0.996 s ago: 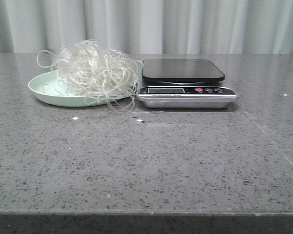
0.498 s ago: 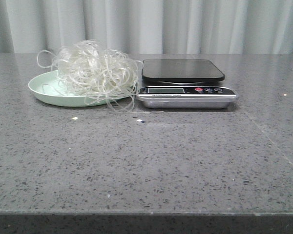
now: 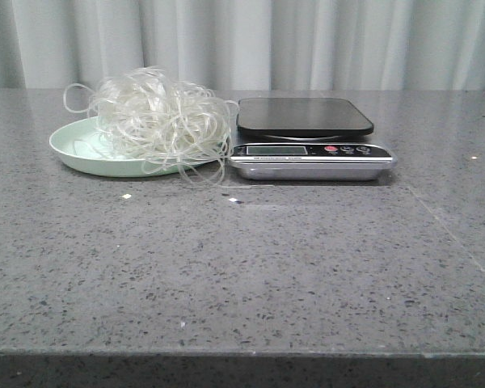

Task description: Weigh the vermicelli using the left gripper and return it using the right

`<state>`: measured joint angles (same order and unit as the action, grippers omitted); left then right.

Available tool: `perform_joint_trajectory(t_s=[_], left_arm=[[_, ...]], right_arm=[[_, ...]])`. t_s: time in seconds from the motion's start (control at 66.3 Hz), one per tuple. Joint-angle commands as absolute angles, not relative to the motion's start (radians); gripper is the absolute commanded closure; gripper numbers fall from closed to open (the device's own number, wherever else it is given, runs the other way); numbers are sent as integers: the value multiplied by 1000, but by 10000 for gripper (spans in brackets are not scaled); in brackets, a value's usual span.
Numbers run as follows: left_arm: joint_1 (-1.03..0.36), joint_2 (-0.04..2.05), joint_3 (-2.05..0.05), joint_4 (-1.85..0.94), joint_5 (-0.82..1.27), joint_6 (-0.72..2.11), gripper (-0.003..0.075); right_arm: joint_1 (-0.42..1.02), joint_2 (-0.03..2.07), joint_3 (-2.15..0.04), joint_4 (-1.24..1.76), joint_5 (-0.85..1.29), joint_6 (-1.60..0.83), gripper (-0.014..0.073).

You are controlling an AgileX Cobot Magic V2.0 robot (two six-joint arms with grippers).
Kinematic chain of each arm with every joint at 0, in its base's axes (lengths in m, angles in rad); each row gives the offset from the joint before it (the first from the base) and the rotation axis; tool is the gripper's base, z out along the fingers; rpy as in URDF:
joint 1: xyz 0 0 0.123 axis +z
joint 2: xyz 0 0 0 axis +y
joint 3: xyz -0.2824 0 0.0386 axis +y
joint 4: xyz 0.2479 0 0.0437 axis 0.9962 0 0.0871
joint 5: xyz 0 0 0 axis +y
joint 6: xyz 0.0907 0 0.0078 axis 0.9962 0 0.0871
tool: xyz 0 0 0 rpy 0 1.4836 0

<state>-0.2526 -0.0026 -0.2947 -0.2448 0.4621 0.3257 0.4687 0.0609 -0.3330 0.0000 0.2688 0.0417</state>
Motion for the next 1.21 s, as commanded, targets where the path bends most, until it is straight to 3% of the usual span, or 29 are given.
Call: perform_joint_trajectory(t_s=[0.0,0.257,0.423,1.192], left_arm=[[-183,1,-261,-214,298,309,556],[1,-25,-86,-161,63,219,556],[31,-25,11,-64,-55,45,556],[31,-25,9,-59,-27,44,556]], right_arm=[[464,74,-357,-17,193,34,406],[464,74,-357,-17,193,34,406],[464,74,-357,-17,193,34,406],[464,74,-357,-17,193,34,406]])
